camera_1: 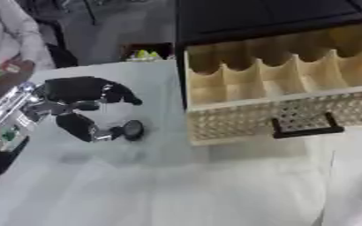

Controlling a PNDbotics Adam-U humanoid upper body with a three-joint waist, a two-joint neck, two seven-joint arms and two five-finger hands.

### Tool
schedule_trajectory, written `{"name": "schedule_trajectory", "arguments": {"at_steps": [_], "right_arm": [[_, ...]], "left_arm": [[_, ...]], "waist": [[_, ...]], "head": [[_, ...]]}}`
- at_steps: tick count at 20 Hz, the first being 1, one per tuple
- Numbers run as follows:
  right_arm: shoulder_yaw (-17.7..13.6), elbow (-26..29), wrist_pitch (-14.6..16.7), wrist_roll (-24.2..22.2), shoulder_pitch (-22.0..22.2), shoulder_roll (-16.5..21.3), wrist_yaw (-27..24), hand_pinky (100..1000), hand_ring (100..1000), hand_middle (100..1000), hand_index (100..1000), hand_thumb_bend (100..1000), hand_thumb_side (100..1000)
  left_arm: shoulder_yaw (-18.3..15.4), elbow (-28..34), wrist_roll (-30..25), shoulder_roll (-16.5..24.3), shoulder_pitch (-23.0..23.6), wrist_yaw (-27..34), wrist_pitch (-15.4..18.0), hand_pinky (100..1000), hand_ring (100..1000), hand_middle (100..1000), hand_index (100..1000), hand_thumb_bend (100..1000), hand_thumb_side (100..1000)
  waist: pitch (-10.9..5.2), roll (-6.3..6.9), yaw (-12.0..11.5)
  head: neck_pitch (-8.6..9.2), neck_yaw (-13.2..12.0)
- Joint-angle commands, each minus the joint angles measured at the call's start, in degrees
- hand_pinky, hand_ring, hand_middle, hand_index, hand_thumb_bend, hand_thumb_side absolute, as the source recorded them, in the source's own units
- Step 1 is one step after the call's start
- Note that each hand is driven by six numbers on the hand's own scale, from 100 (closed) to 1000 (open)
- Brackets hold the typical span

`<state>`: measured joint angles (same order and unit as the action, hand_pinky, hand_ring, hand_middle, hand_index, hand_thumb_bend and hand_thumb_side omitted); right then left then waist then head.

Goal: Pick up objects from table and place into drawer.

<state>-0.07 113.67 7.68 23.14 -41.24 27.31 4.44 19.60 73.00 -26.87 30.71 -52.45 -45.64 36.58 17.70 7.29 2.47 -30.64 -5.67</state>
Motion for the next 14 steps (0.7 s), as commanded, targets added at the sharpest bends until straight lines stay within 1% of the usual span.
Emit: {"name": "schedule_trajectory", "arguments": {"at_steps": [1,2,4,6,7,11,14], "right_arm": [[-0.6,0.9,-0.2,0.2,-0.4,0.4,-0.3,258,482,478,687,868,987],[-0.6,0.9,-0.2,0.2,-0.4,0.4,-0.4,258,482,478,687,868,987],[-0.6,0.9,-0.2,0.3,-0.3,0.3,-0.4,259,482,478,687,868,987],[-0.7,0.9,-0.2,0.3,-0.3,0.2,-0.5,259,482,477,686,868,987],[-0.7,0.9,-0.2,0.3,-0.2,0.1,-0.5,258,481,477,686,868,987],[-0.8,0.9,-0.2,0.3,-0.2,0.0,-0.6,258,481,476,686,868,987],[-0.8,0.9,-0.2,0.2,-0.2,-0.1,-0.6,257,480,476,685,868,987]], "left_arm": [[0.5,0.4,-14.0,2.0,-0.9,-1.7,15.4,822,907,834,1000,323,991],[0.7,0.5,-13.8,2.2,-0.9,-2.1,15.4,825,909,835,1000,351,1000],[0.8,0.7,-13.2,2.4,-0.9,-3.2,15.4,825,909,833,1000,358,997],[0.7,0.8,-12.0,2.5,-0.8,-4.4,15.4,821,907,830,1000,341,964],[0.6,0.6,-11.2,2.5,-0.7,-5.0,15.4,810,900,820,994,303,927],[0.7,-0.1,-7.5,2.3,-0.6,-8.1,15.4,793,896,820,991,315,863],[0.7,-0.6,-4.0,2.4,-0.6,-11.3,15.4,785,892,810,978,332,837]], "waist": [[-1.39,-0.22,-0.1],[-1.44,-0.21,-0.1],[-1.53,-0.18,-0.1],[-1.55,-0.18,-0.1],[-1.53,-0.19,-0.1],[-1.43,-0.24,0.0],[-1.31,-0.27,0.1]], "head": [[0.18,0.0],[0.20,0.1],[0.26,0.0],[0.41,-0.1],[0.54,-0.1],[0.83,-0.5],[1.01,-0.7]]}}
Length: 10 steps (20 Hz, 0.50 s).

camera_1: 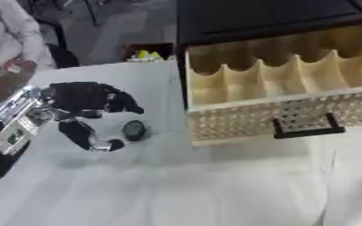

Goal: Pick up objects from table and place into drawer.

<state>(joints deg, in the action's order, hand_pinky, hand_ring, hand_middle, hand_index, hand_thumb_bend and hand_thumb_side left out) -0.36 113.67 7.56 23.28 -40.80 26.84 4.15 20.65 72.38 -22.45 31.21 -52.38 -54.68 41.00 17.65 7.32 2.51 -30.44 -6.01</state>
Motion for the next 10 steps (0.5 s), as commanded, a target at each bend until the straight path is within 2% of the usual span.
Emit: {"name": "schedule_trajectory", "arguments": {"at_steps": [1,6,10], "right_arm": [[-0.5,0.9,-0.1,0.1,-0.7,0.3,-0.3,256,480,475,684,868,987],[-0.6,0.9,0.0,0.0,-0.8,0.2,-0.3,253,479,474,684,868,987],[-0.7,0.9,0.0,0.0,-0.9,0.3,-0.3,247,477,472,683,868,987]], "left_arm": [[-0.3,-0.1,-7.0,1.9,-0.7,-3.5,11.0,780,889,803,970,325,812],[-0.3,-2.4,-0.1,1.6,-0.6,-10.0,11.0,757,878,794,978,298,812],[-0.7,-5.1,4.7,1.4,-0.6,-14.7,11.0,721,841,741,960,265,857]], "waist": [[-1.19,-0.31,0.1],[-0.82,-0.37,0.4],[-0.25,-0.33,0.8]], "head": [[0.90,-0.4],[1.39,-0.9],[1.75,-1.2]]}}
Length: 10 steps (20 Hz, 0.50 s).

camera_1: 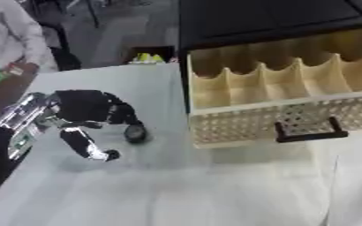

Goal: Pick up objects from table and place into drawer.

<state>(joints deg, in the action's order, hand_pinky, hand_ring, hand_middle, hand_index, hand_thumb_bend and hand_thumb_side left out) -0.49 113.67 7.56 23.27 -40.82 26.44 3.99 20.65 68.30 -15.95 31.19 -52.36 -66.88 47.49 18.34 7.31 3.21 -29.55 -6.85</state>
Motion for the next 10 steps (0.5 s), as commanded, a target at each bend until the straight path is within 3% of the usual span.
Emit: {"name": "schedule_trajectory", "arguments": {"at_steps": [1,4,10], "right_arm": [[-0.5,0.9,0.0,0.0,-1.0,0.7,-0.1,244,476,471,682,868,987],[-0.5,0.9,0.0,-0.1,-1.2,0.8,-0.1,240,475,470,682,869,984],[-0.6,0.9,-0.1,-0.3,-1.1,1.0,0.0,230,472,467,681,871,974]], "left_arm": [[-0.9,-1.7,-0.8,1.3,-0.6,-3.5,4.5,715,831,725,932,256,866],[-1.4,-3.8,1.8,1.1,-0.8,-5.9,4.5,705,817,701,899,214,891],[-1.1,-5.5,4.5,1.2,-1.5,-6.6,4.5,690,805,694,924,103,895]], "waist": [[-0.78,-0.32,0.2],[-0.32,-0.31,0.6],[0.11,-0.32,1.1]], "head": [[0.94,-0.4],[1.21,-0.6],[1.15,-0.7]]}}
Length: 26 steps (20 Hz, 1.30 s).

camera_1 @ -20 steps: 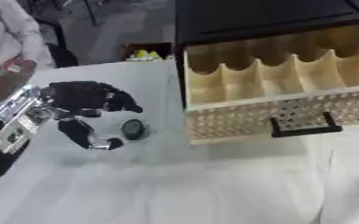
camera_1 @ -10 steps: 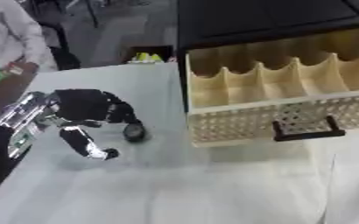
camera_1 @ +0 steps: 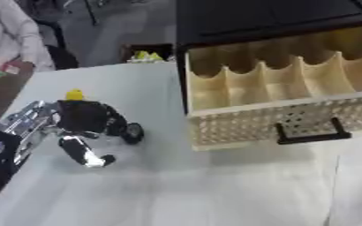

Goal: Pick up objects from table and place into drawer.

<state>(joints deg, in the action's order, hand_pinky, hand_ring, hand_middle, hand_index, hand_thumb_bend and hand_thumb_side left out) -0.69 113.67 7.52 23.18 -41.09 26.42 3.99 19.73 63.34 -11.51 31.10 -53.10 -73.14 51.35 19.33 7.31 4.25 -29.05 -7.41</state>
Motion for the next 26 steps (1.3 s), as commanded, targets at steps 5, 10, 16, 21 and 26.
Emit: {"name": "schedule_trajectory", "arguments": {"at_steps": [5,10,16,21,26], "right_arm": [[-0.6,0.9,-0.3,-0.1,-0.4,1.1,0.2,232,473,468,681,871,976],[-0.6,0.9,-0.3,-0.1,-0.3,0.8,0.1,236,475,470,682,871,977],[-0.7,0.9,-0.3,0.0,-0.1,0.5,0.0,245,477,472,682,869,982],[-0.8,0.9,-0.3,0.2,0.2,0.3,0.0,247,478,473,682,868,987],[-0.8,0.9,-0.3,0.3,0.1,0.2,0.0,246,478,472,682,868,987]], "left_arm": [[0.2,0.7,-0.5,2.2,-1.2,3.1,0.6,687,802,695,919,100,867],[-0.2,2.2,-3.5,2.8,-1.5,8.3,0.6,686,800,698,918,100,855],[-1.2,4.0,-9.0,3.2,-1.9,15.4,0.6,688,802,707,920,100,824],[-4.0,4.5,-12.4,3.7,-2.6,22.7,0.6,696,824,755,960,100,842],[-6.4,3.2,-13.6,3.7,-2.6,26.9,0.6,739,881,860,1000,100,853]], "waist": [[-1.16,-0.39,-0.2],[-1.65,-0.55,-0.3],[-2.46,-0.78,-0.2],[-2.88,-0.80,-0.3],[-2.76,-0.82,0.0]], "head": [[0.33,0.1],[0.58,0.1],[0.63,0.2],[0.62,0.4],[1.05,0.4]]}}
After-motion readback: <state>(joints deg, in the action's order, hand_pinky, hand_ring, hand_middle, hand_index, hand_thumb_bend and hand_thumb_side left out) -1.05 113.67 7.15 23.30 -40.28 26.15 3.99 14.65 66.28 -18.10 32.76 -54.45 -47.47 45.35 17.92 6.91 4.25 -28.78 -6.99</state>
